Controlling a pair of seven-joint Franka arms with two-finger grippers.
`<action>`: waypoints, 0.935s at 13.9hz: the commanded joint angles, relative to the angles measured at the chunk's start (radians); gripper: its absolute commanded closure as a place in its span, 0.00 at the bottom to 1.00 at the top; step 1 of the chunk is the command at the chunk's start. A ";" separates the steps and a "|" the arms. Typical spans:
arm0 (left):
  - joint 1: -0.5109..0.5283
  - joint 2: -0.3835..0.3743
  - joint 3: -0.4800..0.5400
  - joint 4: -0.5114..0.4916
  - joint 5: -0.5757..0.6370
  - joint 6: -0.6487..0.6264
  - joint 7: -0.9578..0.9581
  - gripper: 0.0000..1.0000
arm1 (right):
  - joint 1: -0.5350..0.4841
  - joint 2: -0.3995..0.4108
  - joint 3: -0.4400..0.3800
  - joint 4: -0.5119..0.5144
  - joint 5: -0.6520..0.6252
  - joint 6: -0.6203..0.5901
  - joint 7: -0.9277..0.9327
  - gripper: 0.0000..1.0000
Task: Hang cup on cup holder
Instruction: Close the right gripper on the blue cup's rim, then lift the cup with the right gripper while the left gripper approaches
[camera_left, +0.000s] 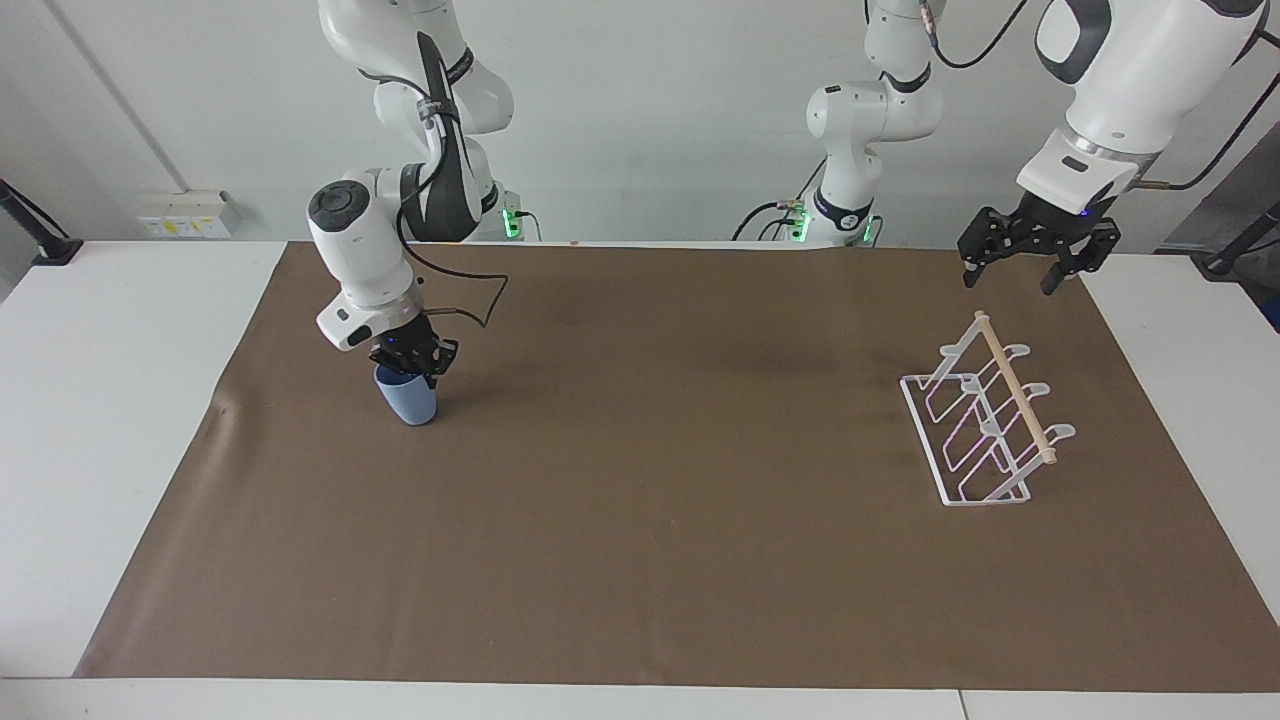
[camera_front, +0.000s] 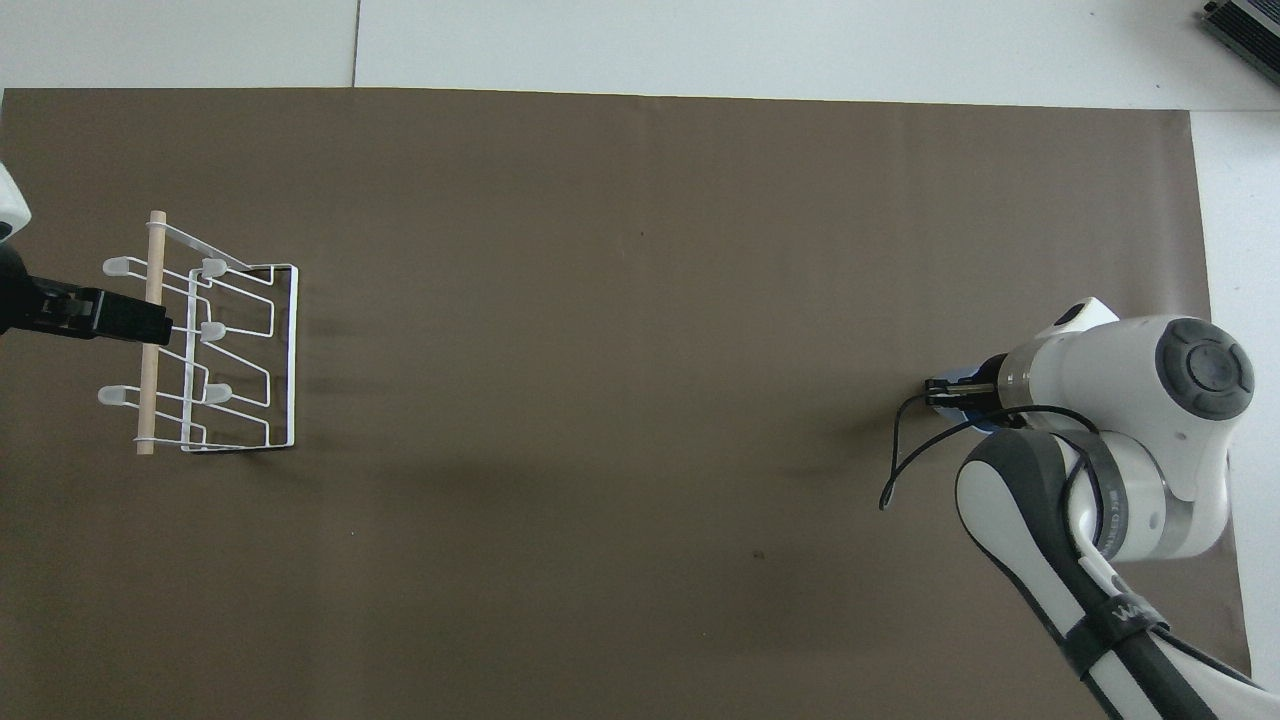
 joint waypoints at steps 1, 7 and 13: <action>-0.016 -0.034 0.014 -0.049 -0.010 0.031 0.005 0.00 | -0.005 -0.006 0.027 -0.018 0.074 0.062 -0.066 1.00; -0.007 -0.034 0.012 -0.050 -0.017 0.037 -0.007 0.00 | -0.004 0.011 0.047 0.022 0.340 0.085 -0.376 1.00; 0.001 -0.031 0.022 -0.028 -0.181 -0.016 -0.250 0.00 | -0.004 0.020 0.147 0.058 0.718 0.079 -0.540 1.00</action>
